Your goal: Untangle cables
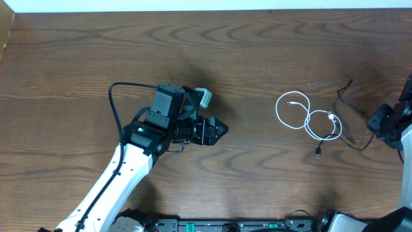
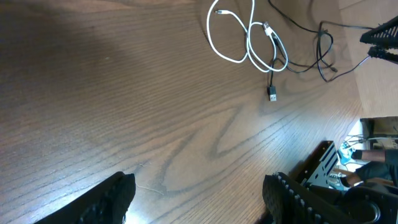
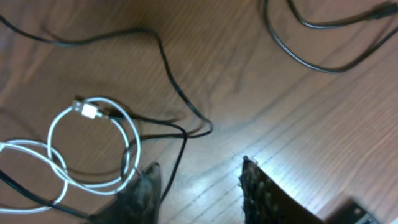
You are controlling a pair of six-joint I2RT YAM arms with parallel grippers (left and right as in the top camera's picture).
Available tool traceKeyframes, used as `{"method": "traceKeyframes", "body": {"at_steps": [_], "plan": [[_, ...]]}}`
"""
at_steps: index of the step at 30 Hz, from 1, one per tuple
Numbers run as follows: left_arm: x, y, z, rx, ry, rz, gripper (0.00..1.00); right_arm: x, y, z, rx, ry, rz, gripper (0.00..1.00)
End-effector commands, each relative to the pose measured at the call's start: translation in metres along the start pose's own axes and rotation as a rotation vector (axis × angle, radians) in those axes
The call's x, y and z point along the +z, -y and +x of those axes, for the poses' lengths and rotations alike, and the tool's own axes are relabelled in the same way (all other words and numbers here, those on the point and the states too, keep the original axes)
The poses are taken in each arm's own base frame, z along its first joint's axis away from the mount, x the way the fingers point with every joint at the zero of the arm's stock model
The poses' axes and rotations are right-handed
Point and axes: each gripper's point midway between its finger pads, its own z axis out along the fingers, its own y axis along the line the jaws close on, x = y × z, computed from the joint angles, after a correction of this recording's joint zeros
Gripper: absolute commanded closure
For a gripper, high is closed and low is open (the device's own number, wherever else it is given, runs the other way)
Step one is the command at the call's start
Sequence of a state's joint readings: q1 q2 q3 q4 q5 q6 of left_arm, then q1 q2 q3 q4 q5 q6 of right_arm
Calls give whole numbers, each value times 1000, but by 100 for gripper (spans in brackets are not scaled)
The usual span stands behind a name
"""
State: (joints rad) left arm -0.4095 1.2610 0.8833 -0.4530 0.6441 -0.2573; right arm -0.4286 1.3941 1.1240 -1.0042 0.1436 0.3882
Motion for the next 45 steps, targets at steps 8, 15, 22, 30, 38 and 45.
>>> {"method": "traceKeyframes", "body": {"at_steps": [8, 15, 22, 30, 38, 45], "plan": [[0, 1, -4, 17, 6, -7, 29, 22, -40, 46, -165, -161, -222, 41], [0, 1, -4, 17, 6, -7, 29, 56, -20, 65, -76, -171, -95, 45], [0, 1, -4, 17, 6, -7, 29, 55, -43, 70, -67, -195, -226, 43], [0, 1, -4, 18, 6, -7, 29, 36, -103, 80, -281, -181, -502, 46], [0, 1, -4, 17, 6, -7, 30, 26, -148, 41, -400, 91, -537, 42], [0, 1, -4, 17, 6, -7, 29, 31, -152, 28, -126, 118, -463, 40]]}}
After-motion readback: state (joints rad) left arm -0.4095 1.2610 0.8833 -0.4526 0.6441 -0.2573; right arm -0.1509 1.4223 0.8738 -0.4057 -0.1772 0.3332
